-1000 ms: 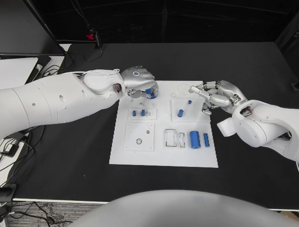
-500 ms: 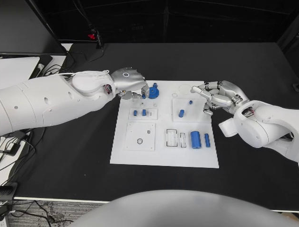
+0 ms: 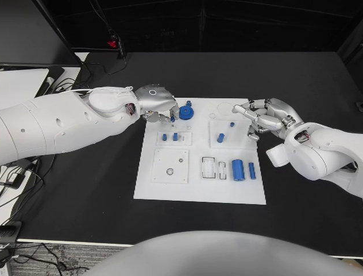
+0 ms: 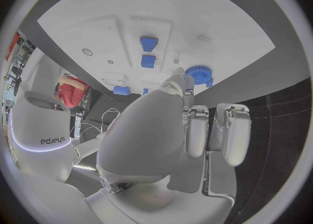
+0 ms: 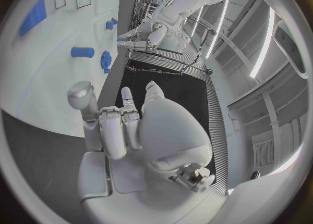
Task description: Assemble the parts on the task board
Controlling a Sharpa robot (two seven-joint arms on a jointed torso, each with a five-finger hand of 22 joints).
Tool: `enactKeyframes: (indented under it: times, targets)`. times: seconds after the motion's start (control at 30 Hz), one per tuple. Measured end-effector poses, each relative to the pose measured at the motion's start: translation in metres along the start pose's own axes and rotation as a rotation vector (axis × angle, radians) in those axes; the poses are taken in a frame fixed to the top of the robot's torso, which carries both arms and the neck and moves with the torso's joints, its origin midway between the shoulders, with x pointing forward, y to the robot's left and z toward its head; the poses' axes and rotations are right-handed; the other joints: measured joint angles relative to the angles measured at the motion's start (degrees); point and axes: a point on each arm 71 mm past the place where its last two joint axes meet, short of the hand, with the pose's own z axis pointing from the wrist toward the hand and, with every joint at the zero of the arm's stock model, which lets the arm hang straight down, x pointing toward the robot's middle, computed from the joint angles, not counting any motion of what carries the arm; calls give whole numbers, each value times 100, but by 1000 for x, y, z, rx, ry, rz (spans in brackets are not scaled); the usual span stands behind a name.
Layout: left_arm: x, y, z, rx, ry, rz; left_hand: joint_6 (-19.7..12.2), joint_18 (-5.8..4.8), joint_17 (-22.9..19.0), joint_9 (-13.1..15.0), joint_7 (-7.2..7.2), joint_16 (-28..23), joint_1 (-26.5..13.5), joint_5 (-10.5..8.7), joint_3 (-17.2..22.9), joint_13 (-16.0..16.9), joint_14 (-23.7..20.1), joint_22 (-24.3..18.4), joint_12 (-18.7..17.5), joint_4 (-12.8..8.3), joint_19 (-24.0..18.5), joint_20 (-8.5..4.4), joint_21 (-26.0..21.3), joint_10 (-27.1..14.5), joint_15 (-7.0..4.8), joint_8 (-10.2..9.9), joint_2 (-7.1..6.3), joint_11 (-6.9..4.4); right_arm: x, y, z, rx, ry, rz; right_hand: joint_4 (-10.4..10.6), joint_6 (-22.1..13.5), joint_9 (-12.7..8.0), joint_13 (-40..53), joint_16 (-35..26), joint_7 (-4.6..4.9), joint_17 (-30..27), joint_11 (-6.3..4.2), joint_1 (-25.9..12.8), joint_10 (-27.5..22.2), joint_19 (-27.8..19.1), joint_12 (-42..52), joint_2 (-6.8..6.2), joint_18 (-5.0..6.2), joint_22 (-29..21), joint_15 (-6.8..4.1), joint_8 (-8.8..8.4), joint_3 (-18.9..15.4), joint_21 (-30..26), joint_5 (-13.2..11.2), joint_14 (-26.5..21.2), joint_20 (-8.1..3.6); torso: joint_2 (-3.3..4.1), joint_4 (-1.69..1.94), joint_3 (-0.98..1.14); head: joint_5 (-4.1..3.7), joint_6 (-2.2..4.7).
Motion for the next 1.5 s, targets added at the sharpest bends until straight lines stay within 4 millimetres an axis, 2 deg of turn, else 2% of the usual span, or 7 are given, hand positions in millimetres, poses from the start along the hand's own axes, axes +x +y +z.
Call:
enactKeyframes:
  times: [0.47, 0.93, 1.5]
  targets:
    - [7, -1, 3, 0, 29, -9, 0, 0, -1, 5, 1, 0, 8, 0, 16, 0, 0, 0, -27, 16, 0, 0, 0, 0, 0, -34, -8, 0, 0, 0, 0, 0, -1, 0, 0, 0, 0, 0, 0, 0, 0, 0, 0, 0, 0, 9, 0, 0, 0, 0, 0, 0, 0, 0, 0, 0, 2, 0, 0, -7, 0]
    - [12, 2, 7, -4, 51, -11, 0, 0, -1, 3, 2, 0, 5, -1, 31, 0, 0, 0, -54, 1, 0, 0, 0, 0, 0, -20, -21, 0, 0, 0, 0, 2, 1, 0, -17, 0, -5, 0, 0, 0, 0, 0, 0, 0, 0, 10, 0, 0, 0, 0, 0, -17, 0, 0, 0, 0, 4, -1, 1, -51, 0]
    - [14, 0, 10, 3, 64, -16, 13, 0, -2, 0, -10, 0, -17, -1, 31, 1, 0, 0, -54, 0, 0, 0, 0, 0, 0, -22, -12, 0, 1, 0, 1, 2, 2, 1, -17, 0, -4, 0, 0, 0, -1, 0, 0, 0, 0, -5, 0, 0, 0, 0, 0, -16, 0, 0, 0, 0, 1, 3, 1, -32, 0]
